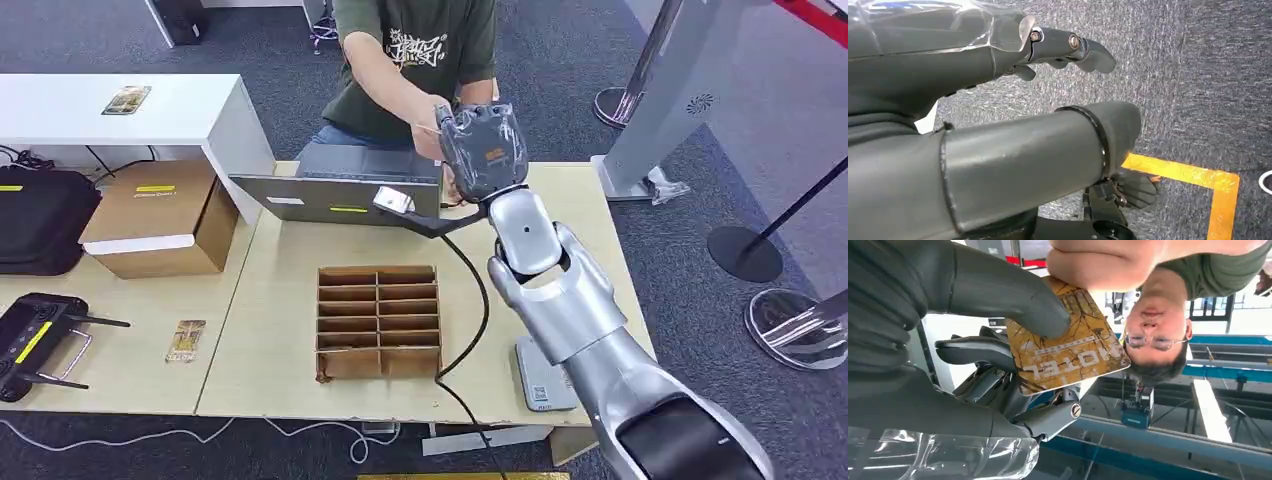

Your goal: Pass the card to the sensor for recognition and then transmit it.

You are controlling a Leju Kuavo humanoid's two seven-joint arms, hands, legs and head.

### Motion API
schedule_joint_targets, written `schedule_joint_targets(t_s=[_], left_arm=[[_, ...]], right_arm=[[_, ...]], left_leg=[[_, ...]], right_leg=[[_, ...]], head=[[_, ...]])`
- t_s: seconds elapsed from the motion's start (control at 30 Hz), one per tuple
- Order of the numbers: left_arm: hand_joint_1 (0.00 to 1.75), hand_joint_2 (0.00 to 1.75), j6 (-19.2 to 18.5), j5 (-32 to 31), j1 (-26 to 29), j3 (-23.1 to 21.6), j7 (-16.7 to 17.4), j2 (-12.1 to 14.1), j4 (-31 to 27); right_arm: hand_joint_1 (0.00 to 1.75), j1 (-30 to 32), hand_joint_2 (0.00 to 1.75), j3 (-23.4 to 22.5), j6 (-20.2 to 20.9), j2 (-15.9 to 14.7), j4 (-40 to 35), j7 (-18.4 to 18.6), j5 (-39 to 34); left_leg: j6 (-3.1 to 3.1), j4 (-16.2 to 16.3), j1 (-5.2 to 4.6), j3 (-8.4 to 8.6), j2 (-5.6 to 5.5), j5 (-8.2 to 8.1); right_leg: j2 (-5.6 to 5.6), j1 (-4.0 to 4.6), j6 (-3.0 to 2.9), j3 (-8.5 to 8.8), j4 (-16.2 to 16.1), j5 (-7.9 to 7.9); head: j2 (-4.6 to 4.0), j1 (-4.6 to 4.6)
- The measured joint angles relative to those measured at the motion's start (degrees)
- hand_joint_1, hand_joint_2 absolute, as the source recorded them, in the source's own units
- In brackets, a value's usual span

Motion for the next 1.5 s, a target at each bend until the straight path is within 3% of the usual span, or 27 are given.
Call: schedule_joint_targets(t_s=[0.27,0.4,0.43,0.47,0.6,0.63,1.5], left_arm=[[0.00,0.00,-3.72,-0.20,-0.85,-0.15,4.74,1.02,0.00],[0.00,0.00,-3.94,-0.20,-1.03,-0.55,4.88,1.51,0.00],[0.00,0.00,-3.96,-0.20,-1.03,-0.61,4.94,1.57,0.00],[0.00,0.00,-3.96,-0.20,-1.03,-0.68,4.97,1.62,0.00],[0.00,0.00,-4.02,-0.17,-1.07,-0.87,5.12,1.88,0.00],[0.00,0.00,-4.07,-0.17,-1.09,-0.90,5.12,1.97,0.00],[0.00,0.00,-4.31,-0.20,-1.66,-1.05,5.82,2.40,0.00]], right_arm=[[1.75,-1.44,1.75,0.35,-0.18,1.31,3.56,0.04,0.24],[1.75,-2.12,1.75,0.37,-0.22,1.66,4.65,0.07,0.26],[0.96,-2.25,1.75,0.37,-0.22,1.77,4.87,0.07,0.26],[0.51,-2.33,1.75,0.37,-0.22,1.82,4.98,0.09,0.28],[0.51,-2.32,1.75,0.37,-0.59,1.95,5.40,0.37,0.28],[0.00,-2.32,1.75,0.37,-0.68,1.95,5.46,0.46,0.28],[0.00,-2.20,1.75,0.00,-0.81,1.95,5.79,0.70,0.42]], left_leg=[[0.00,0.01,0.00,-0.06,-0.17,0.00],[0.00,0.01,0.00,-0.10,-0.28,0.00],[0.00,0.01,0.00,-0.10,-0.30,0.00],[0.00,0.01,0.00,-0.11,-0.32,0.00],[0.00,0.01,-0.01,-0.11,-0.25,-0.01],[0.00,0.01,-0.01,-0.11,-0.24,-0.01],[-0.03,0.01,0.00,-0.06,-0.19,0.01]], right_leg=[[-0.16,0.00,0.01,-0.01,0.00,-0.02],[-0.25,0.00,0.00,-0.01,0.00,-0.03],[-0.26,0.00,0.00,-0.01,0.00,-0.03],[-0.28,0.00,0.00,-0.01,-0.01,-0.04],[-0.21,-0.01,0.01,-0.02,-0.03,-0.04],[-0.19,-0.01,0.01,-0.02,-0.04,-0.04],[-0.16,0.00,-0.01,-0.04,-0.01,-0.02]], head=[[0.00,0.00],[0.00,0.00],[0.00,0.02],[0.00,0.00],[0.00,0.00],[0.00,0.02],[0.00,0.00]])
